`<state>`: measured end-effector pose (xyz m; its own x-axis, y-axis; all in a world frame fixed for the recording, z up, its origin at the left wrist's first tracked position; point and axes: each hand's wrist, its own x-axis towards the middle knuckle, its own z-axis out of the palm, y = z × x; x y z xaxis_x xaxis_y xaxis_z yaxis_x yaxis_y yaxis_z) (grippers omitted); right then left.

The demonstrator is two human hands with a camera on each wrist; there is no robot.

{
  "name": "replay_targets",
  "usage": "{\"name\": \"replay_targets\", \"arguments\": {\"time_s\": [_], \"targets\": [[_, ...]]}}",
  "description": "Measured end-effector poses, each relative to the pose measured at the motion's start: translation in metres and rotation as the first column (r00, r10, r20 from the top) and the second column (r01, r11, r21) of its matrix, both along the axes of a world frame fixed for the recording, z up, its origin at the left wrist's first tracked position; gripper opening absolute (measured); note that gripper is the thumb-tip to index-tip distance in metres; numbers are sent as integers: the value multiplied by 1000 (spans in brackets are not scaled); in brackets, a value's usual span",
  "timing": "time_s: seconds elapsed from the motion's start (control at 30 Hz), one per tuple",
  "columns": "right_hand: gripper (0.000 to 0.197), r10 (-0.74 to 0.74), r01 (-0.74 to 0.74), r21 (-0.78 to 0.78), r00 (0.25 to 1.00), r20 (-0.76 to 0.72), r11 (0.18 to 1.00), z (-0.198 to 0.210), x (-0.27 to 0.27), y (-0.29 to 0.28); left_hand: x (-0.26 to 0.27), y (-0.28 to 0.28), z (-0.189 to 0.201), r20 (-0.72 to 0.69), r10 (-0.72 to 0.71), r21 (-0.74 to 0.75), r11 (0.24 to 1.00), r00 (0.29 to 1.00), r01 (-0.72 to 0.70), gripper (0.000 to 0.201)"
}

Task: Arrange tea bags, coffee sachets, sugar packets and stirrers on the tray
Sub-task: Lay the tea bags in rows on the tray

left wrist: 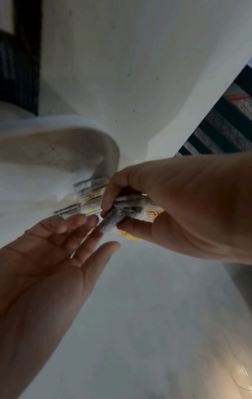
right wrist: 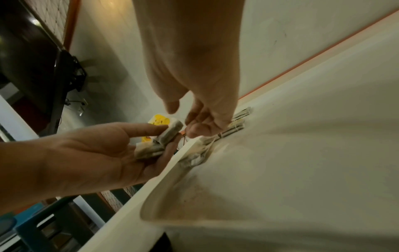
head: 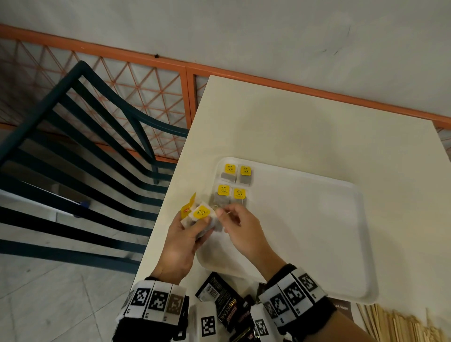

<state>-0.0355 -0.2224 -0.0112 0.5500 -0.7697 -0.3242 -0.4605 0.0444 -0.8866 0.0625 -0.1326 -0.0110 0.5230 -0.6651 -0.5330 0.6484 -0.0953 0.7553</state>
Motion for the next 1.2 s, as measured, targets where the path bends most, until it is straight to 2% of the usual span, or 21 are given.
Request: {"name": "replay_targets", "arguments": {"time_s": [0.1,0.23,0.37,0.57,0.77,0.87,0.93,1.1,1.2], "targets": [[12,78,-82,47,995,68,996,4,-3,3,-4,-4,3,4,-67,11,998,998,67,33],[9,23,-28,59,996,92,998,4,-13,1,-5,-7,3,-43,-112,48,992,993,114,32],[5,29,-39,95,994,110,995,2,-26,1,-9,-7,4,-39,-132,56,989,991,134,29],[10,21,-44,187,992,123,981,5,-41,1,-12,-8,1,-58,-77,23,997,995,79,17],[14,-61,11,261,981,184,965,6,-51,-6,1,-1,1,-118,65,-13,998,991,-67,18],[31,-62,2,287,978,198,958,5,-52,-9,6,4,4,-129,89,-25,995,988,-92,17],[36,-32,-37,303,975,221,952,7,-51,-10,6,6,6,-135,94,-21,995,986,-97,16],[16,-37,-23,326,984,177,945,6,-48,-10,5,9,7,-135,91,-8,996,987,-93,16],[7,-68,56,240,997,43,969,-1,-48,-12,5,10,7,-130,95,1,995,987,-96,15]]}}
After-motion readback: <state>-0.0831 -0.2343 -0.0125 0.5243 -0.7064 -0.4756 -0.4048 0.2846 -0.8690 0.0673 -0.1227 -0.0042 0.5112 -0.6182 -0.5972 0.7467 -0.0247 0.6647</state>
